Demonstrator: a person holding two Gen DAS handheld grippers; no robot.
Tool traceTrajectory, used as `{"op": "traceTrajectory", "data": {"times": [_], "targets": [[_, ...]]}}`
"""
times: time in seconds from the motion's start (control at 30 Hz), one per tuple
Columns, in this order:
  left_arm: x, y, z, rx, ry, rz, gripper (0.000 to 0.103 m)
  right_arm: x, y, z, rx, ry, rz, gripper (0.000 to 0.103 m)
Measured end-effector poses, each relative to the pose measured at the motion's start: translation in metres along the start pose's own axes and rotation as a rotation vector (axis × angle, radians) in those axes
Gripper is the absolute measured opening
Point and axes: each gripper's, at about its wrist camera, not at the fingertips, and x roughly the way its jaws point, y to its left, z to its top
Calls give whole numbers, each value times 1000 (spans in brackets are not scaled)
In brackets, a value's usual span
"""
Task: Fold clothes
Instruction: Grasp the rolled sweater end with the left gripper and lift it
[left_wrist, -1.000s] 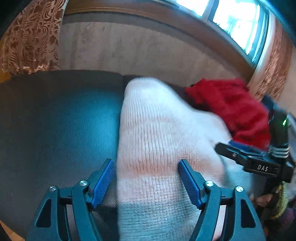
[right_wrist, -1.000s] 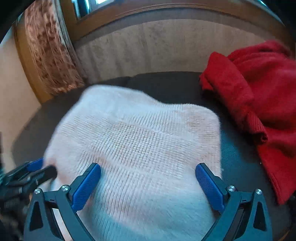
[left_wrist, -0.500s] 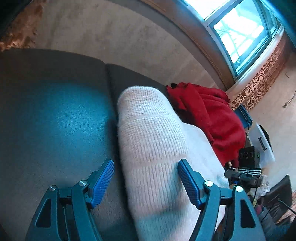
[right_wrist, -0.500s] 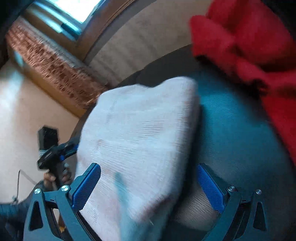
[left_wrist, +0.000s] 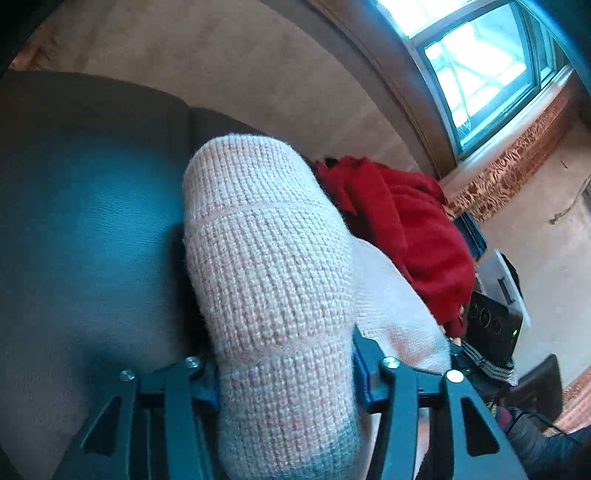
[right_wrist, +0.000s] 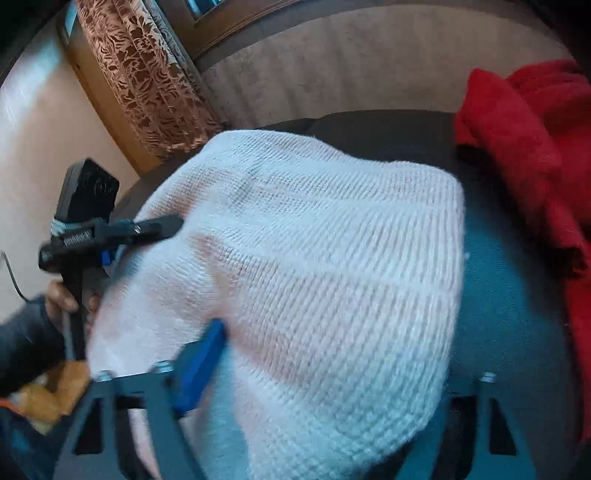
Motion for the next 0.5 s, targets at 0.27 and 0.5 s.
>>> {"op": "traceTrajectory", "data": {"times": [0.27,0.5], "targets": [[-150,81,-9,-112,-254,221,47,101,102,82,-187,72,158,66],[-299,185,-16,-277,-462,518,47,258,255,174,-346,177,342,55]]}}
